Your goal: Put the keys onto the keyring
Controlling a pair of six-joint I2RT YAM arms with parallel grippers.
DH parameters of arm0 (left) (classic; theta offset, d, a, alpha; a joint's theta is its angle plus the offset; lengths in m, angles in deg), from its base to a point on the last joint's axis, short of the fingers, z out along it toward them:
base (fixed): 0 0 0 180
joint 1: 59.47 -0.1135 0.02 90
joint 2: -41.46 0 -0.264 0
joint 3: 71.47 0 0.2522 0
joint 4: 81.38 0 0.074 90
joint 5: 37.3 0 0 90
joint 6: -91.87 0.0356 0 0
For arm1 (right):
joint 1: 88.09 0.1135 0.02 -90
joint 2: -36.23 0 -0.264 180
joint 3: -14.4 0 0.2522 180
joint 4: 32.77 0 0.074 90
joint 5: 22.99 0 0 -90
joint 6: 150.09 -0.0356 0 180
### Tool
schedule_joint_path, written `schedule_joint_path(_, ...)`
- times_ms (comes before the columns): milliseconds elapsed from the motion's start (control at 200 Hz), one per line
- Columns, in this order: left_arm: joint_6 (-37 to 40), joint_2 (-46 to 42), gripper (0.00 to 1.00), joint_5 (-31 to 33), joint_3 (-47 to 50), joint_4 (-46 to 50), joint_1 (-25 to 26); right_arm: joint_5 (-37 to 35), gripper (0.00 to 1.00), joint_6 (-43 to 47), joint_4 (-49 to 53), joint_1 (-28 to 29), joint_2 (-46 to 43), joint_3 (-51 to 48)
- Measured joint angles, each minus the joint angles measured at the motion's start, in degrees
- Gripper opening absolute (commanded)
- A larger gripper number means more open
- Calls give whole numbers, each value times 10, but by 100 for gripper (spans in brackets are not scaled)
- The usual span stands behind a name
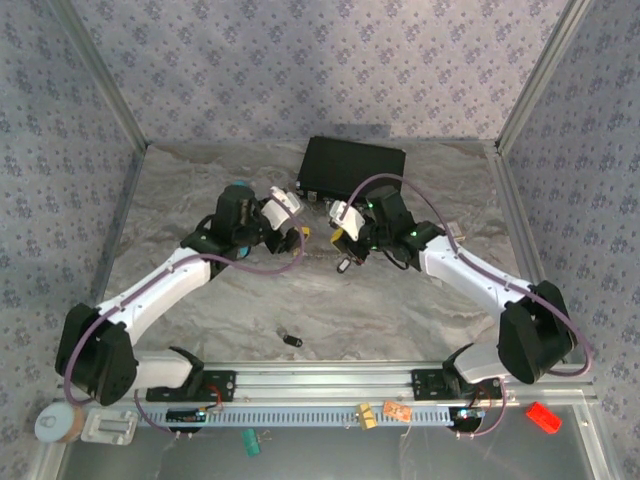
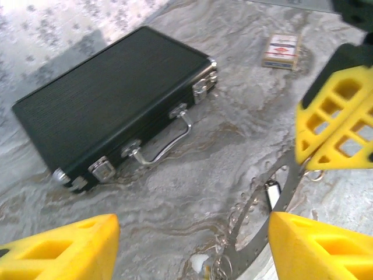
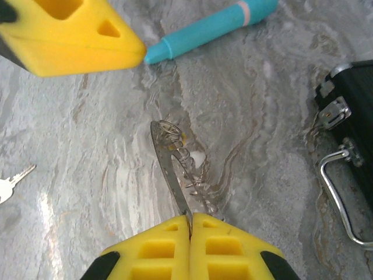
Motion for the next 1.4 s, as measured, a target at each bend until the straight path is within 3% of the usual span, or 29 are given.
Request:
schedule_joint_path(220,20,49,69,-34,-1,21,12,-21,0,-37,68,2,46,46)
schedule_joint_path(380,14,85,85,-44,15,15,33,-37,0,-80,83,2,46,46)
schedule_joint_path(555,13,125,83,-30,23,-13,50,-33,0,-91,87,2,46,45)
schedule_joint_path(1019,116,127,49,-40,112,-139,61,-16,0,-93,97,-3,16,13)
schedule_joint_path(1074,128,130,41,-40,112,-157,64,-13,0,-95,97,-4,11,9)
schedule_joint_path(1199,154,141,37,-31,112,-184,70,-3,0,-98,97,-9,5,2)
schedule_joint_path(1404,176,144,7,-6,115,-206,79,6,0,-111,94,-14,5,1)
